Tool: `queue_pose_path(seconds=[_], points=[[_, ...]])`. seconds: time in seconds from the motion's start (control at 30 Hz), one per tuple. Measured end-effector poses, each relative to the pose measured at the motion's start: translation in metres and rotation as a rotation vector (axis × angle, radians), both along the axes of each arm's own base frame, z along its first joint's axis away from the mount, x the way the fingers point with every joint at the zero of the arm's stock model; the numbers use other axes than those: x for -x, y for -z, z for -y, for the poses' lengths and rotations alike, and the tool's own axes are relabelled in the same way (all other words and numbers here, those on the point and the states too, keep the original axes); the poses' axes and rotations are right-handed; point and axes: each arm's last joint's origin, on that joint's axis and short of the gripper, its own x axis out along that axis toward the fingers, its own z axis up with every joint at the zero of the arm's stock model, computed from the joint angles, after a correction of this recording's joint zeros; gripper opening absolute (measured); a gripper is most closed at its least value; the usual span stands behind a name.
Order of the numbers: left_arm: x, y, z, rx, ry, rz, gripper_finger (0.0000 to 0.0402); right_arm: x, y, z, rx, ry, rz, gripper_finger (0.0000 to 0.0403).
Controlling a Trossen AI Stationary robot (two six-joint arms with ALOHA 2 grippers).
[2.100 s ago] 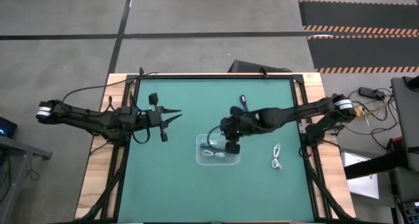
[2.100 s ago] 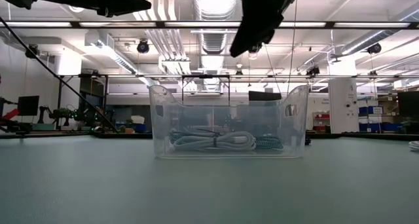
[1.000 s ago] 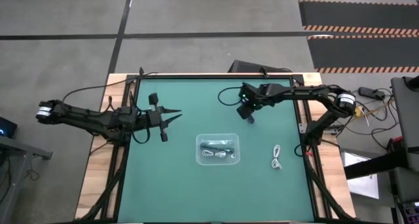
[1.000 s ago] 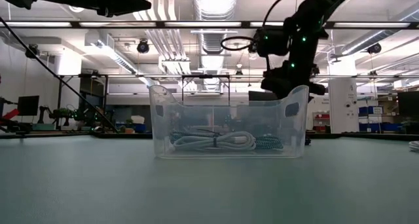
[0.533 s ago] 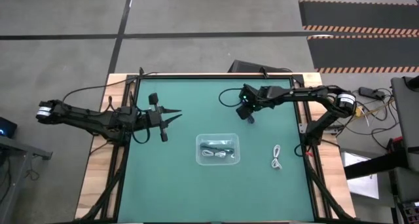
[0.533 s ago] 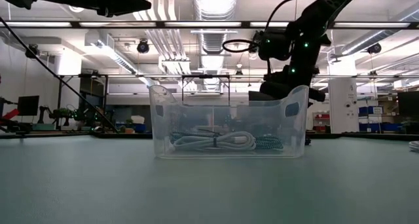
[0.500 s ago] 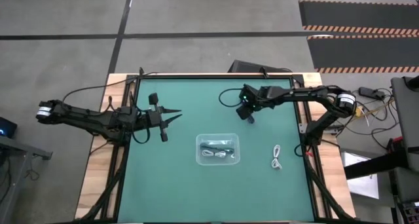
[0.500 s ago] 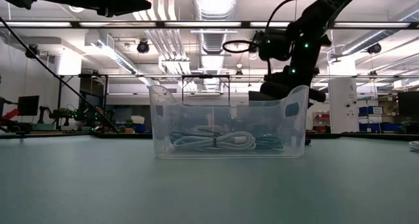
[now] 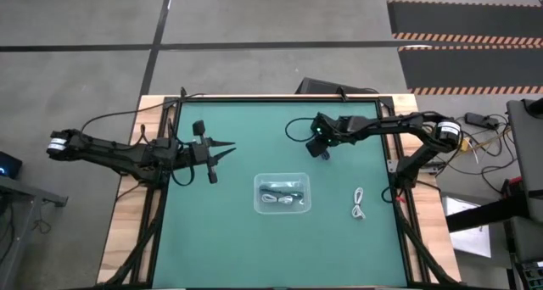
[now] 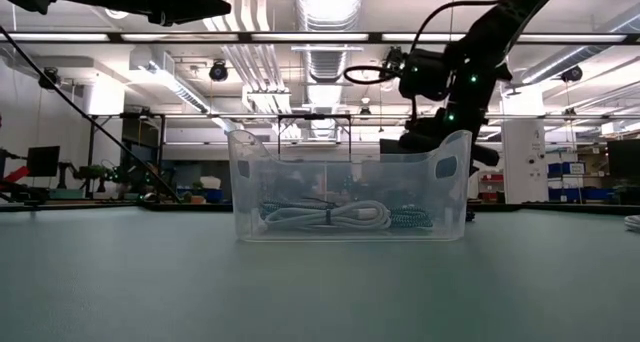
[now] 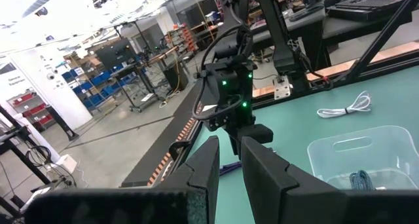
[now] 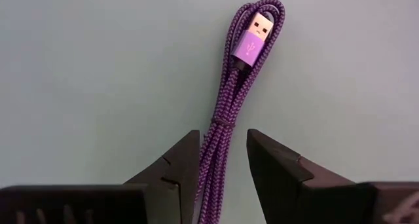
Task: Pick and place USB-C Cables
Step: Put the purple charger cable into the transparent bin
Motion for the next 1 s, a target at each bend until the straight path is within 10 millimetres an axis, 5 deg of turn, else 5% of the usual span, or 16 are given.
queue_pose_path(seconds=[1.0], points=[[0.0,0.0,0.0,0.0,0.0,-0.001,0.0049,0.016,0.031,-0.005,0.066,0.036,0.048,0.0116]])
